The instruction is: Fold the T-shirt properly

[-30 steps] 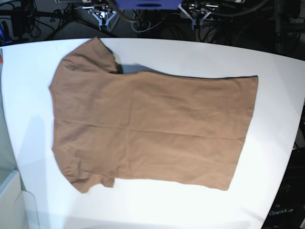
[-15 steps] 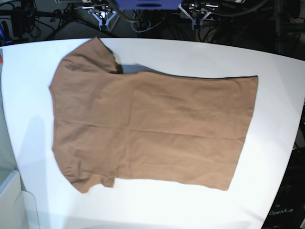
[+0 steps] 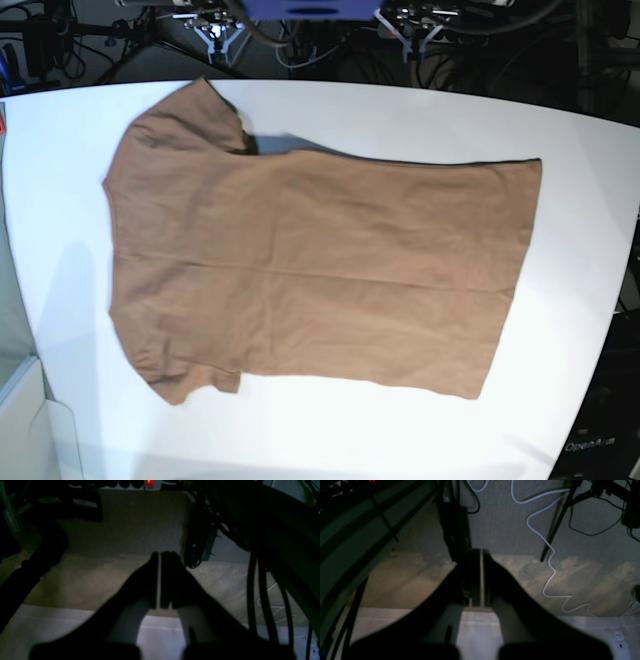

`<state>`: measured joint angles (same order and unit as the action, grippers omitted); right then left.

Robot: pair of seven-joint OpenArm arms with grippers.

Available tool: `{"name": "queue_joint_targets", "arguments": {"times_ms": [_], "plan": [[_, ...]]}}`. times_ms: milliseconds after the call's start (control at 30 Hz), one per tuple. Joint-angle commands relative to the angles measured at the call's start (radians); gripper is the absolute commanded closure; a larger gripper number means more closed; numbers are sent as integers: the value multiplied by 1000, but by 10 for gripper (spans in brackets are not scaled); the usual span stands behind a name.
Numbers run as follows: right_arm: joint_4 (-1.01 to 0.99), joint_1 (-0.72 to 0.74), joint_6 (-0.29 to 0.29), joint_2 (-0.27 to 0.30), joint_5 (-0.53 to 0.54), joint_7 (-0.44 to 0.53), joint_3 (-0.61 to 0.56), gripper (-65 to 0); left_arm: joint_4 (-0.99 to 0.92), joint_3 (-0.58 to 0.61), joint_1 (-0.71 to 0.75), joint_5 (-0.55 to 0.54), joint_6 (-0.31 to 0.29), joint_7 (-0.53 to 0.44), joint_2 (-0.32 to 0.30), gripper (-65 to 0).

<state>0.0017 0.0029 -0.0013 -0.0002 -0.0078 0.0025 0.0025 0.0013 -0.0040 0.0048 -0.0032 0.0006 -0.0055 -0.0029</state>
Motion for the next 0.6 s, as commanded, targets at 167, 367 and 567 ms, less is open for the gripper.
{"name": "queue_joint_targets", "arguments": {"times_ms": [167,367,567], "plan": [[-1,6,2,-2,9,-3,3,0,-1,6,-2,6,5,6,-4,-11],[-1,6,2,-2,9,-6,1,0,-1,3,-2,6,5,6,-4,-11],[-1,-19,-1,-2,7,96,0,0,-1,6,1,6,5,-3,-4,-11]]}}
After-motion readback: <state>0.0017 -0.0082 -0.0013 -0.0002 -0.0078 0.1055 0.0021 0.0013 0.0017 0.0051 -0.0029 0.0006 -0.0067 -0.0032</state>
